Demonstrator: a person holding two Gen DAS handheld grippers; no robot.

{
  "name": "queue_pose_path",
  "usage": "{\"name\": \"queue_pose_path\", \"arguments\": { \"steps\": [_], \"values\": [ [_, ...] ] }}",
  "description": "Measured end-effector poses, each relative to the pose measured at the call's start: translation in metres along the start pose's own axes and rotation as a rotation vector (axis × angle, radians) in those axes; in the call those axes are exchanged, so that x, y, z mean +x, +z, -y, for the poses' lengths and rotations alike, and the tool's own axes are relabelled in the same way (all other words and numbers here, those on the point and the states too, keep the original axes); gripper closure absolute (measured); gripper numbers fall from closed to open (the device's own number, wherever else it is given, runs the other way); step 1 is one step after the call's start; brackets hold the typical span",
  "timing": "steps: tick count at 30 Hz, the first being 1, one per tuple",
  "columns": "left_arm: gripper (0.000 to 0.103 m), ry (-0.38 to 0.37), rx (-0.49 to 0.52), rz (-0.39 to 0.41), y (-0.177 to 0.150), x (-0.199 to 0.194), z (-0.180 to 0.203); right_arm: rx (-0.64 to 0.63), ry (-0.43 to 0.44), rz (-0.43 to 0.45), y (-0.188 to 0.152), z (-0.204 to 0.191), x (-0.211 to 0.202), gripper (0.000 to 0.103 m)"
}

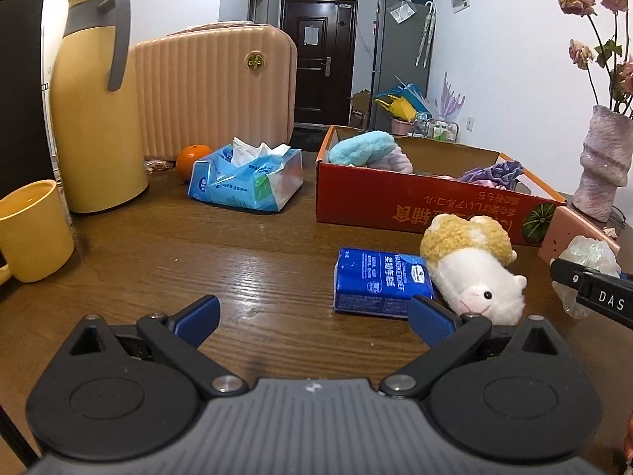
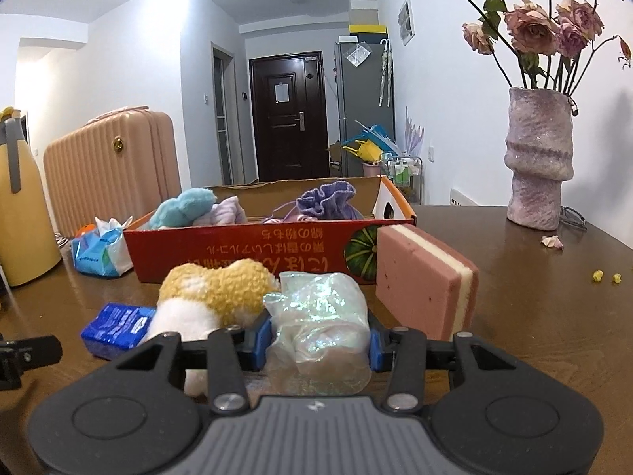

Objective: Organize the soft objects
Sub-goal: 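Close the left gripper on the blue handkerchief tissue pack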

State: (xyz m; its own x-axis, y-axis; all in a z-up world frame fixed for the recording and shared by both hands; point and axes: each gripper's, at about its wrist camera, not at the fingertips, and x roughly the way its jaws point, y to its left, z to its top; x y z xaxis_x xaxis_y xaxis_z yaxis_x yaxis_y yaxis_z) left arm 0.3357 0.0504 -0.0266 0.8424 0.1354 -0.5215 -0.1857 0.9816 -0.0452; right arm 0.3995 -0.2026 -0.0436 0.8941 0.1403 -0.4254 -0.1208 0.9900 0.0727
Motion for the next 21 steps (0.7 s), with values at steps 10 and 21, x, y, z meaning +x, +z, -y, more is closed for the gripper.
{"name": "queue_pose_path", "arguments": {
  "steps": [10,21],
  "values": [
    [0.0,0.016,0.007,0.022,0.013,0.021,0.013,-0.009,0.003,0.009,0.009,-0.004,0.019,0.058],
    [0.0,0.016,0.016,0.014,0.026,0.05,0.025,-0.002,0.019,0.007,0.013,-0.003,0.026,0.058]
  ]
}}
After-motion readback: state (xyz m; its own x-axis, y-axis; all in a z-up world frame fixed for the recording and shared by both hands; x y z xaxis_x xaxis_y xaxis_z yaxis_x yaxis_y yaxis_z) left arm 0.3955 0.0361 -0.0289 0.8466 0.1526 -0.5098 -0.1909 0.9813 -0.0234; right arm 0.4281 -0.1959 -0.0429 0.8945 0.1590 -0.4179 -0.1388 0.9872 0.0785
